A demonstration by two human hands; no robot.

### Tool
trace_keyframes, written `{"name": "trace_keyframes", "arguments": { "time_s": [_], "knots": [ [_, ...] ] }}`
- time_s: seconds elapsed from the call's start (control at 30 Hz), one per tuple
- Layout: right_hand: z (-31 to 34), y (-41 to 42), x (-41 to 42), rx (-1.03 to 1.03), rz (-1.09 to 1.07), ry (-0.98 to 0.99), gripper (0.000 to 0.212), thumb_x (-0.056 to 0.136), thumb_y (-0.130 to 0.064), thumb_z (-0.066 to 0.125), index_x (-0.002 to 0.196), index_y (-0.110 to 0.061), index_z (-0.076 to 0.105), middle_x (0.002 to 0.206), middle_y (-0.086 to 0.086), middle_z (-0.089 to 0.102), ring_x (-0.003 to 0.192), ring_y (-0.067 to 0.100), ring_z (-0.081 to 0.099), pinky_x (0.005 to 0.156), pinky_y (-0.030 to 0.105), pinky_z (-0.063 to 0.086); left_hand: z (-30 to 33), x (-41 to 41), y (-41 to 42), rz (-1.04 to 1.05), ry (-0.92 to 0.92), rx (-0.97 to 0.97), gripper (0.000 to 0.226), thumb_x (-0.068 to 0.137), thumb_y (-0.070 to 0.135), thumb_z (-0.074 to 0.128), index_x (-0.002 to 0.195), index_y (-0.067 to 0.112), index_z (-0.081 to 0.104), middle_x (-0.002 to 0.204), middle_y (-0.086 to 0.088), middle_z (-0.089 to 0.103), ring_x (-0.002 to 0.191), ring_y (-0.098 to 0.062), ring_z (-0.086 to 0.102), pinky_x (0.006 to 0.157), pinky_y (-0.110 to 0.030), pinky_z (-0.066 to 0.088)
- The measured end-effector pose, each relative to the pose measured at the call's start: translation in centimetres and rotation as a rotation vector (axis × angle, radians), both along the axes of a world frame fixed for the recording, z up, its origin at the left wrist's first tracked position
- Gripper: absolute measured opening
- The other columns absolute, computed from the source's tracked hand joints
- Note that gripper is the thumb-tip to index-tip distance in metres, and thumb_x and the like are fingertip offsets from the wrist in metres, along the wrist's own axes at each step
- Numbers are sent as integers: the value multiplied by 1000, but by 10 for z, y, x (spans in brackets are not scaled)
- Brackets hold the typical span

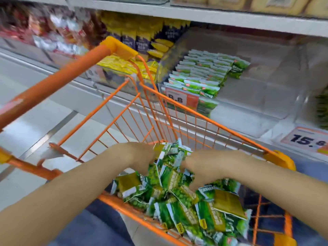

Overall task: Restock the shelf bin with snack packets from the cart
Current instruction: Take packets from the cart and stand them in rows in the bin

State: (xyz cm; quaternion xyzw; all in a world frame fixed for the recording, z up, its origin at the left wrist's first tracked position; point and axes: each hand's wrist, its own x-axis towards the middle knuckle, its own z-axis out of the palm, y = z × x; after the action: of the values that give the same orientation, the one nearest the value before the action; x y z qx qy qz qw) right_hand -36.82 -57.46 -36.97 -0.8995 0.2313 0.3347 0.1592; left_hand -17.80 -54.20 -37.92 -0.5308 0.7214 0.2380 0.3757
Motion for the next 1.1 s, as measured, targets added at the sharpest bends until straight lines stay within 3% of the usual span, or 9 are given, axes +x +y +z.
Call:
{"name": "trace_keyframes", "arguments": {
  "time_s": [0.17, 0.37, 0.47, 0.57, 0.7, 0.77, 0.83, 0.9, 1.1],
  "knots": [
    [-28, 9, 1, 28, 21, -25, 54, 91, -55, 52, 125, -13, 54, 105, 6, 64, 93, 26, 60, 71, 34, 50, -11, -2, -1, 84, 201, -55, 34, 90, 32, 65, 115, 9, 62, 78, 0, 55, 80, -24, 54, 71, -36, 45],
    [-4, -10, 0, -153, -156, -406, 44, 94, -56, 43, 127, -28, 50, 111, -4, 65, 98, 16, 60, 82, 36, 51, 10, -4, -5, 198, 383, -263, 7, 91, 11, 58, 88, 13, 65, 90, -2, 64, 82, -15, 54, 71, -28, 41],
    [11, -11, 0, -192, -360, -694, 55, 91, -63, 29, 130, -30, 49, 106, -14, 63, 92, 7, 58, 75, 28, 46, 33, -2, -11, 584, 690, -487, 11, 93, 17, 61, 83, 16, 58, 80, 2, 58, 79, -20, 61, 68, -33, 53],
    [26, -13, -2, 155, -808, -1188, 65, 78, -66, 40, 136, -35, 37, 110, -21, 59, 95, -5, 57, 74, 12, 42, 53, -8, -7, 1167, 1158, -473, 14, 94, 8, 58, 80, 9, 56, 84, -9, 61, 71, -21, 64, 61, -24, 58],
    [39, -27, -9, 434, -1097, -1430, 34, 77, -50, 60, 102, -28, 59, 78, -15, 67, 73, -7, 61, 65, 8, 43, 59, -31, -2, 1587, 1643, -389, 4, 93, 6, 58, 94, 3, 56, 111, -15, 61, 91, -24, 66, 70, -23, 59],
    [41, -31, -11, 500, -1123, -1476, 32, 83, -39, 68, 85, -8, 63, 71, -3, 70, 69, 11, 64, 66, 16, 44, 61, -44, -5, 1646, 1802, -318, 12, 92, 3, 57, 104, 0, 56, 112, -14, 62, 93, -21, 67, 73, -22, 59],
    [41, -33, -13, 578, -1171, -1538, 40, 76, -36, 76, 90, 0, 66, 90, 17, 71, 80, 31, 66, 70, 30, 52, 63, -57, -7, 1632, 1831, -271, 4, 92, 2, 56, 96, 2, 55, 88, -4, 68, 79, -13, 70, 73, -21, 58],
    [45, -36, -17, 675, -1240, -1586, 35, 68, -31, 74, 92, -7, 68, 90, 10, 73, 76, 24, 69, 64, 27, 56, 67, -69, -10, 1583, 1833, -246, 6, 91, 2, 57, 88, 7, 54, 69, 3, 68, 73, -10, 71, 74, -21, 58],
    [50, -40, -29, 620, -1228, -1546, 23, 70, -32, 72, 86, -16, 70, 78, 1, 72, 65, 14, 64, 53, 20, 49, 79, -84, -21, 1334, 1588, -475, 35, 83, 36, 72, 112, 19, 63, 112, 6, 68, 97, -3, 66, 91, -37, 52]
  ]
}}
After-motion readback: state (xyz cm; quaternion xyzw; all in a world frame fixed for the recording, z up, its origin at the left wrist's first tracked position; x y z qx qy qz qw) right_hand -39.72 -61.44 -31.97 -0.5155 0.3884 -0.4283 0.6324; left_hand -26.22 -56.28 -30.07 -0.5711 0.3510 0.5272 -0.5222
